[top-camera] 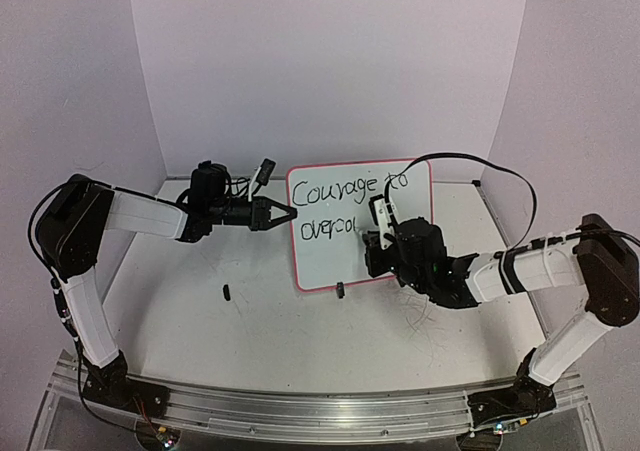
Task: Write a sentence on the whiteboard
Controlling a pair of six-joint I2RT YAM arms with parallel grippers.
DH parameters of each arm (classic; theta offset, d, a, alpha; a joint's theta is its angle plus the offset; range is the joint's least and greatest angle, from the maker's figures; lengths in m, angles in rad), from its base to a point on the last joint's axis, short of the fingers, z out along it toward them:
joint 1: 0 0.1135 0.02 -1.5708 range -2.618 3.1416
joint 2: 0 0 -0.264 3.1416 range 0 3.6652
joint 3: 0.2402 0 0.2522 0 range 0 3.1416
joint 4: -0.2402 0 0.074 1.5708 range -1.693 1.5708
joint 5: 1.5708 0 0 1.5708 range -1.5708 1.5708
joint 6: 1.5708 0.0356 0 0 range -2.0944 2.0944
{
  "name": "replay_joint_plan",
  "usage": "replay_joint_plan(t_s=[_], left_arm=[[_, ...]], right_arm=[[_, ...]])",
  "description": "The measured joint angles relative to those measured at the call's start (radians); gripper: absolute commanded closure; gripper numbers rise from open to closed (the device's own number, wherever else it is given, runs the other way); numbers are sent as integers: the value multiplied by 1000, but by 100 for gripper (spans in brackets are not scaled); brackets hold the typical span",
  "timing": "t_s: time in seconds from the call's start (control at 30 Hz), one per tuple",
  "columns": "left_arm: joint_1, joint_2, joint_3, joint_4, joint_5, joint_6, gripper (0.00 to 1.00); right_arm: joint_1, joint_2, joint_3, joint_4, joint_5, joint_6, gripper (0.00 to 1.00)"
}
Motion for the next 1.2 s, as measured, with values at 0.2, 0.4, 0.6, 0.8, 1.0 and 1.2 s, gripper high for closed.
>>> replay_joint_plan(t_s=[0.2, 0.4, 0.6, 0.8, 1.0, 1.2], left_arm=[[0, 0, 0, 0, 0, 0, 100], [0, 0, 0, 0, 0, 0, 100], [0, 0, 0, 0, 0, 0, 100], [0, 0, 0, 0, 0, 0, 100], [0, 0, 0, -2, 0, 0, 100], [0, 0, 0, -5, 0, 0, 100]], right_arm=[[-11, 1, 19, 11, 4, -10, 100], [-15, 1, 23, 21, 22, -14, 100], [-15, 1, 23, 21, 30, -10, 100], [-14, -1, 8, 20, 29, -2, 100], [-10, -4, -12, 20, 28, 13, 100], [-9, -7, -22, 20, 23, 25, 100]])
